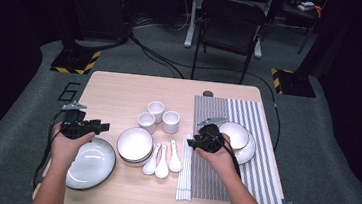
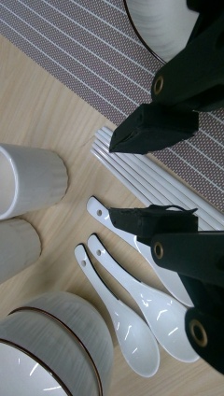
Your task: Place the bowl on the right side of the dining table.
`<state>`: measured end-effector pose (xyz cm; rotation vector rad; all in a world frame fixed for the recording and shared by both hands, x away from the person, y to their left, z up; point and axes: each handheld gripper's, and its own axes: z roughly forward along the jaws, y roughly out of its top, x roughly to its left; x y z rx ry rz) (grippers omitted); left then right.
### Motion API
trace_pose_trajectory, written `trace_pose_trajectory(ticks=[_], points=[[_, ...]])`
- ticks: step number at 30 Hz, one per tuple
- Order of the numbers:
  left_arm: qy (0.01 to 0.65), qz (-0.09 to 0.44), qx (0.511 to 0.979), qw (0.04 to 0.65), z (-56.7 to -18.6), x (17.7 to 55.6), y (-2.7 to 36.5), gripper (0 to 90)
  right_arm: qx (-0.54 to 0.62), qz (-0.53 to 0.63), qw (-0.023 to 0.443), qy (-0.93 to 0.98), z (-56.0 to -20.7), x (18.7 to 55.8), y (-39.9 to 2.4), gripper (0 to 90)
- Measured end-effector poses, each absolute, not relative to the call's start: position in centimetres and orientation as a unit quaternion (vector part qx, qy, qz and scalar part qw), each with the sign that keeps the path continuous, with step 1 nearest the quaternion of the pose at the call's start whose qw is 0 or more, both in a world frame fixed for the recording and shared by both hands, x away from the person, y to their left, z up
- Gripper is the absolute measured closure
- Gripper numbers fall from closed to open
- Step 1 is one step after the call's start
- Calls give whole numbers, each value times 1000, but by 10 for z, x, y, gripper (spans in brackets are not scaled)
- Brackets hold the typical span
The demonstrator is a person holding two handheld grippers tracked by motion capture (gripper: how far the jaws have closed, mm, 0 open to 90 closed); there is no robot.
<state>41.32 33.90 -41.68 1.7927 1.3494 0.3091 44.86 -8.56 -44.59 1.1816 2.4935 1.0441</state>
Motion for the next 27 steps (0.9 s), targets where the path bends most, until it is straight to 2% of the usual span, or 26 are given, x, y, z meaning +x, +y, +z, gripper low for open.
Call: trace_pose_trajectory(ticks=[27], points=[[539,129,716,424,-419,408,342,509,392,350,83,847,-454,452,-72,641]])
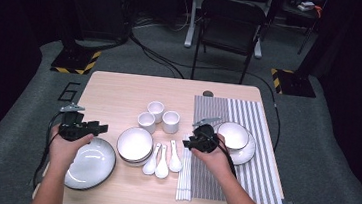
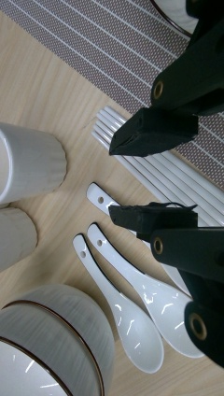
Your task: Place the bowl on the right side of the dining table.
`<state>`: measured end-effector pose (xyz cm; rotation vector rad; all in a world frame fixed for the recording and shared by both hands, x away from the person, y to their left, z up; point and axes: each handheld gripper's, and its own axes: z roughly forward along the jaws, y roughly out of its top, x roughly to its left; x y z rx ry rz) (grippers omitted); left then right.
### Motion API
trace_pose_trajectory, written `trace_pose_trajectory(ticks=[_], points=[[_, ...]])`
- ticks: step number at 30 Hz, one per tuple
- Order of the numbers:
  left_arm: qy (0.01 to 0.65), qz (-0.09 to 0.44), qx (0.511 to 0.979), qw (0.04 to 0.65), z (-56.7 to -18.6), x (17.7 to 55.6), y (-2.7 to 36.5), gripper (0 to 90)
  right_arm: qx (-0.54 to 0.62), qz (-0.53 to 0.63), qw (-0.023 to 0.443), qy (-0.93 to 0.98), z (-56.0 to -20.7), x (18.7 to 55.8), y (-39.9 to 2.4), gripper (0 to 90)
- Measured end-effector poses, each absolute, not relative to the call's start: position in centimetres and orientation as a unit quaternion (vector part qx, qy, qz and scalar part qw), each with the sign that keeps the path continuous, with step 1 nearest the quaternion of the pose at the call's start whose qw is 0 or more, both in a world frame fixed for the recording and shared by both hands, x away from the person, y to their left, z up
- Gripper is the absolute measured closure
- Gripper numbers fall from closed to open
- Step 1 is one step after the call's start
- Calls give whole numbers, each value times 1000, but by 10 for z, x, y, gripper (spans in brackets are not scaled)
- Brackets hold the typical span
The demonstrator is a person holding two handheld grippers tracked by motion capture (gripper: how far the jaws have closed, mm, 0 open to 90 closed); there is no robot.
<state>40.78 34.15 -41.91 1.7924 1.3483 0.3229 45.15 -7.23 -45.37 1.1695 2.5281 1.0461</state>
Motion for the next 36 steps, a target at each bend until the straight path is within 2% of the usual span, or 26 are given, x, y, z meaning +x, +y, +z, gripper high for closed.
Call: trace_pose_trajectory(ticks=[36], points=[[548,127,711,422,-420,405,346,509,383,331,62,860,-473,452,-48,631]])
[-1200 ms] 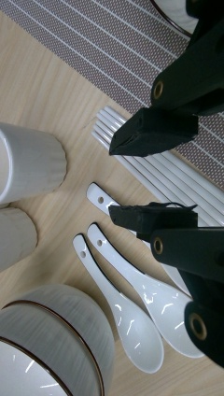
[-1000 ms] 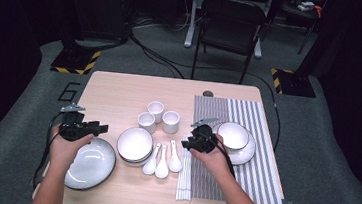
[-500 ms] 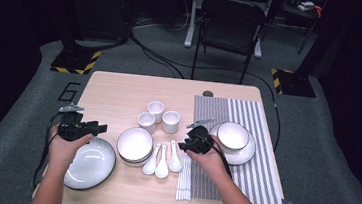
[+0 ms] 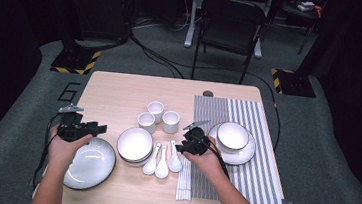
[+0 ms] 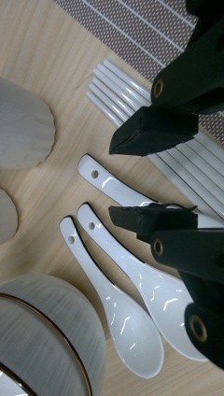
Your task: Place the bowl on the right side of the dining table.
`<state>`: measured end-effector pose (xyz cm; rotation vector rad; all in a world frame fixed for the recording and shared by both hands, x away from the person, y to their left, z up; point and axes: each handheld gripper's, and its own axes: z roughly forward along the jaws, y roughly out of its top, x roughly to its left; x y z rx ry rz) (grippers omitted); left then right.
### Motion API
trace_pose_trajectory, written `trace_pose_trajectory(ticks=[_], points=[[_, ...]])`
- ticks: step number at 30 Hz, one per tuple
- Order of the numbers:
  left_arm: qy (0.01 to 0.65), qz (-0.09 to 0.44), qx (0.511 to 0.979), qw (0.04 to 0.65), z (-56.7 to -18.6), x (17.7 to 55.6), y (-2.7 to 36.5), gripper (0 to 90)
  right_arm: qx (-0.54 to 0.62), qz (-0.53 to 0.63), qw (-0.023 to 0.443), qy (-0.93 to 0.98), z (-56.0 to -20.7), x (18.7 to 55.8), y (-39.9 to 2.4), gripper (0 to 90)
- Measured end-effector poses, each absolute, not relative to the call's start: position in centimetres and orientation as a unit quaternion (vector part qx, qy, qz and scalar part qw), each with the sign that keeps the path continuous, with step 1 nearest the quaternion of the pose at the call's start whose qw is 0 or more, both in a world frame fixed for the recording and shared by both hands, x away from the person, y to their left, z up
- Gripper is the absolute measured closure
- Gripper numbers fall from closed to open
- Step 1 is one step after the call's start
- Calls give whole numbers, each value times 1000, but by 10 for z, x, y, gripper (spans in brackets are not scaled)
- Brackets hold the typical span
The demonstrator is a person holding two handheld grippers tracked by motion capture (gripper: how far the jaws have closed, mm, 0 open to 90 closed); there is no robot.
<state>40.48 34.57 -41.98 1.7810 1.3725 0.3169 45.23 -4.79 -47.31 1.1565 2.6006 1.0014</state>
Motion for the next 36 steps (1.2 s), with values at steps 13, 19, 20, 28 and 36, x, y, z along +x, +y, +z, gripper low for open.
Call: trace_pose_trajectory(ticks=[13,19,20,28,36], points=[[553,129,709,419,-420,400,352,508,378,319,48,868,-482,453,-38,614],[554,130,707,419,-421,398,354,508,375,311,46,872,-486,453,-33,612],[557,130,704,420,-421,398,353,508,371,311,44,874,-487,454,-32,611],[558,131,703,421,-421,397,356,508,369,305,43,877,-491,454,-29,600],[559,130,703,420,-421,397,355,508,379,296,36,876,-495,453,-26,598]])
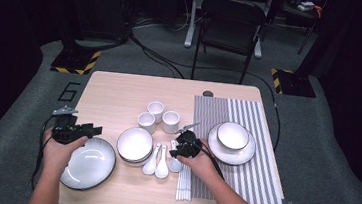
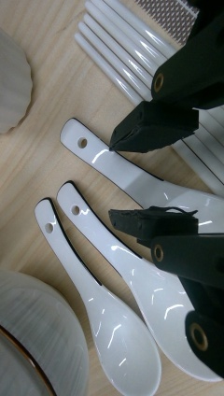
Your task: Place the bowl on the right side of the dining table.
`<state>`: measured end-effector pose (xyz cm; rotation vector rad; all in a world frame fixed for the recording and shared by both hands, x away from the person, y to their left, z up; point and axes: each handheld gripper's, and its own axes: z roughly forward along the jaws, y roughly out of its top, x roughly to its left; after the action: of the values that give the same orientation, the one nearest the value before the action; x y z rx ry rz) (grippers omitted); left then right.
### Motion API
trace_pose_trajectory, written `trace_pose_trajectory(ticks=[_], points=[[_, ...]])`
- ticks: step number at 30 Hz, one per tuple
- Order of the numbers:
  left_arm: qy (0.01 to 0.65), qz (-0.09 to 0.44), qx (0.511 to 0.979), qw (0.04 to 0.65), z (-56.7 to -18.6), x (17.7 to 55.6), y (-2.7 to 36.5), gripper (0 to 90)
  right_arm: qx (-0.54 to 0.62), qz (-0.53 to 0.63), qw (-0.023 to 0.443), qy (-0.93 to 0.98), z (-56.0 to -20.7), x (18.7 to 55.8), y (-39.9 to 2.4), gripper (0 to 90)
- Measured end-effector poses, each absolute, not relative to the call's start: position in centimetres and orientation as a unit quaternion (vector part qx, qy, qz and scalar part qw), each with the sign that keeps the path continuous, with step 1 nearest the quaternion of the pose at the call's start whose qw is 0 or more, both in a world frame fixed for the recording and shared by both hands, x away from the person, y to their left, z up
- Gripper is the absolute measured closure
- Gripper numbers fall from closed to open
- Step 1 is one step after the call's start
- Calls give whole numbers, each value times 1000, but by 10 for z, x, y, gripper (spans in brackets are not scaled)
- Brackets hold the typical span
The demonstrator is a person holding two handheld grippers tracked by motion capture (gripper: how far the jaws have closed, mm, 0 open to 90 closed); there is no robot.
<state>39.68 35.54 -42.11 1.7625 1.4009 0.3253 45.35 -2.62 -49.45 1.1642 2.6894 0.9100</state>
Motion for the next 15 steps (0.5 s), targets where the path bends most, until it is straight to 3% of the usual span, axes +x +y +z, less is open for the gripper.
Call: trace_pose_trajectory(ticks=[15], points=[[562,133,700,421,-421,396,356,508,376,302,30,875,-498,455,-26,617]])
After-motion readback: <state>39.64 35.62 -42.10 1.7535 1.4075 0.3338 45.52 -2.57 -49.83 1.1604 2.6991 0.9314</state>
